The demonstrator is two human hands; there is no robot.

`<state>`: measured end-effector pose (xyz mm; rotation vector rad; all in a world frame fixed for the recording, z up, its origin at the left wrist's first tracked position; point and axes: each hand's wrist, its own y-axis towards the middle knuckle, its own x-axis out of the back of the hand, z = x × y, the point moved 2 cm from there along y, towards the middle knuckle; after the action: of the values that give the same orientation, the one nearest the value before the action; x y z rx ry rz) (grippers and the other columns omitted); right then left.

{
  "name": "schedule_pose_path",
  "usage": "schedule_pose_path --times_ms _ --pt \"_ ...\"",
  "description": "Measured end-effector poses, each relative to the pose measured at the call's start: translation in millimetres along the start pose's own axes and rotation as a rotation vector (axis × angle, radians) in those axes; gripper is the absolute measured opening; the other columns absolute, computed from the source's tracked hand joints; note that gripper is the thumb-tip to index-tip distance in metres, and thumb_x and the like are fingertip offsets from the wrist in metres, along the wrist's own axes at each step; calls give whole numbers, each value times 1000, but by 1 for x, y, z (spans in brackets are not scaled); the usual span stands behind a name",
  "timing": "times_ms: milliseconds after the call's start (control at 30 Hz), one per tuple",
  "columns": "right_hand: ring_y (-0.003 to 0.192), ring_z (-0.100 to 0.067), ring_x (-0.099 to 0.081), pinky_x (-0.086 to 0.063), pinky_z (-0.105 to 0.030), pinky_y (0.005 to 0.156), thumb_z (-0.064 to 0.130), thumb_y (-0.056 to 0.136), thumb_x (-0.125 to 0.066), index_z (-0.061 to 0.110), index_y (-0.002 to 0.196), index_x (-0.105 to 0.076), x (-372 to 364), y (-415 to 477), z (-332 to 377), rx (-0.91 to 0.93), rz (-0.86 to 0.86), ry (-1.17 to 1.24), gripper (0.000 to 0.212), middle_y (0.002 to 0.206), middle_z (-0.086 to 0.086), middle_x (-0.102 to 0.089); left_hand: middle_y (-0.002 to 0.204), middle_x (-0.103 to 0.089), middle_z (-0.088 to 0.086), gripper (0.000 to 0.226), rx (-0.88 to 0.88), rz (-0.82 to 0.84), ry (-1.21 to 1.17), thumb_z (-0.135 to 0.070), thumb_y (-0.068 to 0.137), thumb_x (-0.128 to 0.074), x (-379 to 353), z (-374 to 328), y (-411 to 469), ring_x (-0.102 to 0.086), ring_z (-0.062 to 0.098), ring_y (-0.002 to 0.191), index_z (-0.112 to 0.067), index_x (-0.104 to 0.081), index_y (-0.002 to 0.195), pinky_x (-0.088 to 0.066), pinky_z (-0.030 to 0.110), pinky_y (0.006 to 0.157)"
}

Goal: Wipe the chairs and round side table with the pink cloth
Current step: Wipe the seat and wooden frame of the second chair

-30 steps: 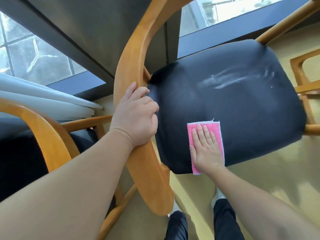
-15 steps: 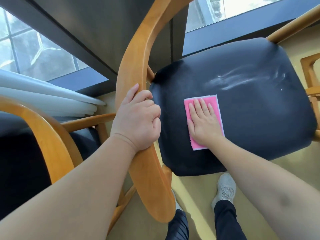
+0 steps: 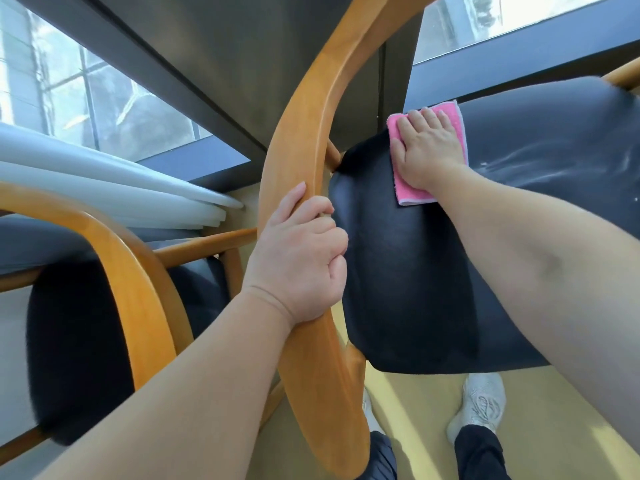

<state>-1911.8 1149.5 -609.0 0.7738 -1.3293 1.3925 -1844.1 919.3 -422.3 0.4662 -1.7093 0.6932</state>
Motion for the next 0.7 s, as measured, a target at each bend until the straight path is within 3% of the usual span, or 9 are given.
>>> schedule_pose_path --times_ms 67,233,367,600,700 --pt "144 -32 -23 -9 -45 121 42 100 -14 12 147 -32 0 -3 -6 -10 -19 9 59 153 -12 -33 82 -66 -7 34 4 -6 0 -25 86 -34 -1 0 0 -53 18 105 -23 -63 69 -19 43 116" --pt "150 -24 1 3 -40 122 45 101 -8 16 156 -6 -12 -41 -29 -91 -16 1 62 164 -7 -4 86 -67 -8 32 8 -16 19 -25 87 -36 -3 -1 0 -52 17 106 -25 -63 70 -16 41 117" --pt "150 -22 10 7 -38 121 44 101 -6 16 156 4 -26 -96 -30 -103 26 10 61 163 -5 7 88 -67 -6 26 9 -15 32 -23 85 -41 0 -2 0 -51 19 107 -26 -62 71 -16 41 117" --pt "149 -18 10 17 -33 118 43 99 -7 15 154 0 -69 -223 -25 -169 75 58 62 159 0 11 90 -67 -5 29 -29 45 114 -28 87 -36 4 -7 0 -51 22 107 -27 -61 74 -13 46 116" --pt "148 -20 0 12 -34 119 41 101 -11 10 154 -16 -89 -282 -19 -211 107 25 62 160 -4 -2 81 -66 -4 34 -174 97 185 -31 88 -30 6 -8 4 -58 21 95 -27 -59 72 -9 47 117"
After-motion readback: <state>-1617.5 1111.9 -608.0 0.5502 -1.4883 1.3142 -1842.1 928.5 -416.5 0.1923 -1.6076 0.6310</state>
